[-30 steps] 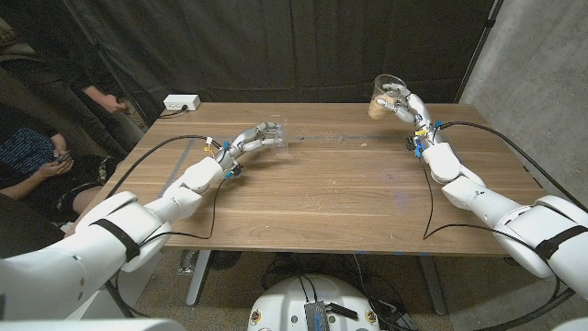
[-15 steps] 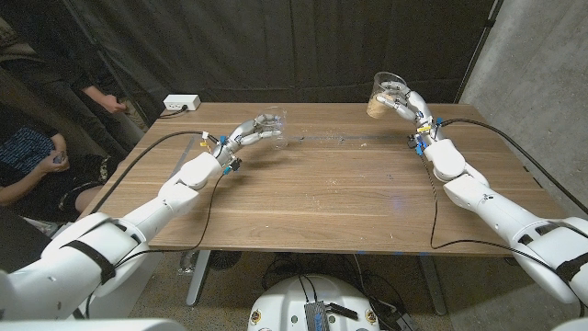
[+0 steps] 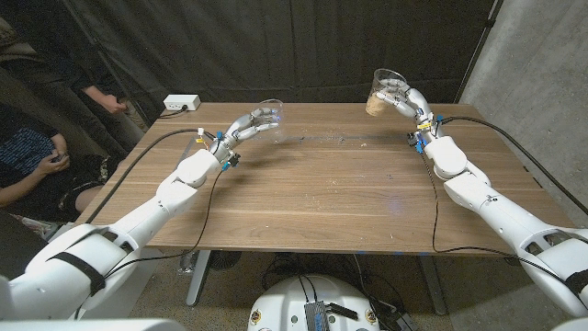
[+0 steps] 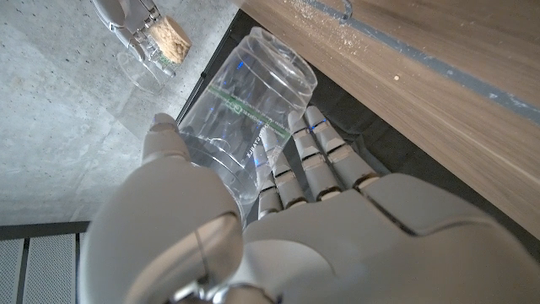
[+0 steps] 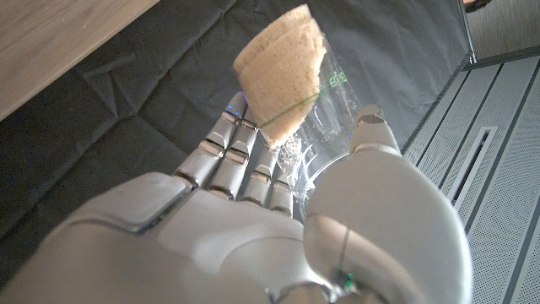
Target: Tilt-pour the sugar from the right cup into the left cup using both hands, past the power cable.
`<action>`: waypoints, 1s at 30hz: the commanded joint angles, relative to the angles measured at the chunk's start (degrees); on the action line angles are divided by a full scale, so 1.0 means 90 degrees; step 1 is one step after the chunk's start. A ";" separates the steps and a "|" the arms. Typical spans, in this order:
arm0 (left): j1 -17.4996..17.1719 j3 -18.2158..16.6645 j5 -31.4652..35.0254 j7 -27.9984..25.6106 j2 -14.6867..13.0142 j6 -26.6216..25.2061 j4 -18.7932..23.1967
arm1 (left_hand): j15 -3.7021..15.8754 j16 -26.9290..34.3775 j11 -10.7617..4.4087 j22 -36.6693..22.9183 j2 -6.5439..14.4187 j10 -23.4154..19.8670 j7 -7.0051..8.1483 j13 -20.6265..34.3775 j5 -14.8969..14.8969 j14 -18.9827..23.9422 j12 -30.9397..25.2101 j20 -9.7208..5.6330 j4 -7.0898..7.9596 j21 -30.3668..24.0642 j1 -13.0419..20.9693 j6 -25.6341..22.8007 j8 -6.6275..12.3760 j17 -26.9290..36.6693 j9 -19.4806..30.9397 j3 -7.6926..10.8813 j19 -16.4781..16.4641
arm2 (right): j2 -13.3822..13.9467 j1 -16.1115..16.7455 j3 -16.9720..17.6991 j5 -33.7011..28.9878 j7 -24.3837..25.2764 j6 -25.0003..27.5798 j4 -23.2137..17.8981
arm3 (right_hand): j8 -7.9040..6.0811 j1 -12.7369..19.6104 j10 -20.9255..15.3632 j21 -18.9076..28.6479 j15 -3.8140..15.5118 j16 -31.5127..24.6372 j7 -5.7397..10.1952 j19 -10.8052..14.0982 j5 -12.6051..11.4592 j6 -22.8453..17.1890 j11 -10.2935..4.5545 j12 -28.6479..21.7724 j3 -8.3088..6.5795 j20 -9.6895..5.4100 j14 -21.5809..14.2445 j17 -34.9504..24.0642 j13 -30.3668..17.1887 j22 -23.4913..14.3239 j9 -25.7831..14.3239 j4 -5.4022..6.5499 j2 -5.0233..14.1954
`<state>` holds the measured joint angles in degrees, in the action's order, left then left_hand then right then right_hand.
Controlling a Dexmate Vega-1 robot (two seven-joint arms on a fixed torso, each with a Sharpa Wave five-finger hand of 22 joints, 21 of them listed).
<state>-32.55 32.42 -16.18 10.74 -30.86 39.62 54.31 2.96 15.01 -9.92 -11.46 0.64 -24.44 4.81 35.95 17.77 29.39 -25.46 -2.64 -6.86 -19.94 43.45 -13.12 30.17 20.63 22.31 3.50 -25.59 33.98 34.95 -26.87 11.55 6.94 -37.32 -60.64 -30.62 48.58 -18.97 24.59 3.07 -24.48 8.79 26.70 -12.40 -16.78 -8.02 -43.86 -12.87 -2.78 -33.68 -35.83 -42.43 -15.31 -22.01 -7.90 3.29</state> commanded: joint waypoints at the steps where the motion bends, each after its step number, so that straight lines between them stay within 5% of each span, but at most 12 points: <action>1: -0.0144 -0.0193 -0.0197 -0.0071 0.0044 -0.0347 0.0374 | 0.0857 -0.0025 0.0013 -0.0010 0.0039 -0.0021 0.0020 0.0023 -0.0030 0.0062 -0.0041 -0.0164 0.0019 -0.0047 0.0039 -0.0041 0.0031 0.0017 -0.0003 -0.0025 -0.0050 | 0.0043 0.0166 0.0220 0.0122 -0.0104 0.0333 -0.0410 | -0.0058 0.0026 -0.0122 0.0040 0.1149 0.0025 -0.0002 0.0043 0.0022 -0.0111 -0.0006 -0.0031 0.0027 -0.0784 -0.0073 -0.0031 0.0019 -0.0006 -0.0001 0.0011 0.0050; 30: -0.0185 -0.0250 -0.0414 0.0038 -0.0144 -0.1699 0.1599 | 0.0725 -0.0135 0.0121 -0.0015 0.0172 0.0052 -0.0066 0.0011 -0.0136 0.0056 -0.0037 -0.0077 0.0079 -0.0023 0.0068 0.0029 0.0043 0.0059 0.0014 -0.0042 0.0013 | 0.0352 0.0431 0.0396 0.0051 -0.0221 0.0414 -0.0669 | -0.0112 0.0004 -0.0298 0.0081 0.1153 0.0062 0.0052 0.0045 0.0037 -0.0310 -0.0031 -0.0022 0.0044 -0.0789 -0.0193 -0.0067 0.0080 -0.0002 0.0034 0.0018 0.0073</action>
<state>-33.66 30.71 -19.01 11.24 -30.84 29.74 61.98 2.65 13.97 -9.40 -11.47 1.82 -23.90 4.48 35.80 16.84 29.69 -25.44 -2.64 -6.47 -19.94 43.82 -12.79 30.16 20.89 22.32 3.09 -25.58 36.67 38.45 -23.67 12.29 5.80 -33.42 -66.58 -31.29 48.50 -21.21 25.08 3.19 -24.12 9.02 26.68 -11.96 -19.07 -8.21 -43.85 -12.63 -2.77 -34.62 -36.26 -41.50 -15.11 -21.50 -7.67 3.34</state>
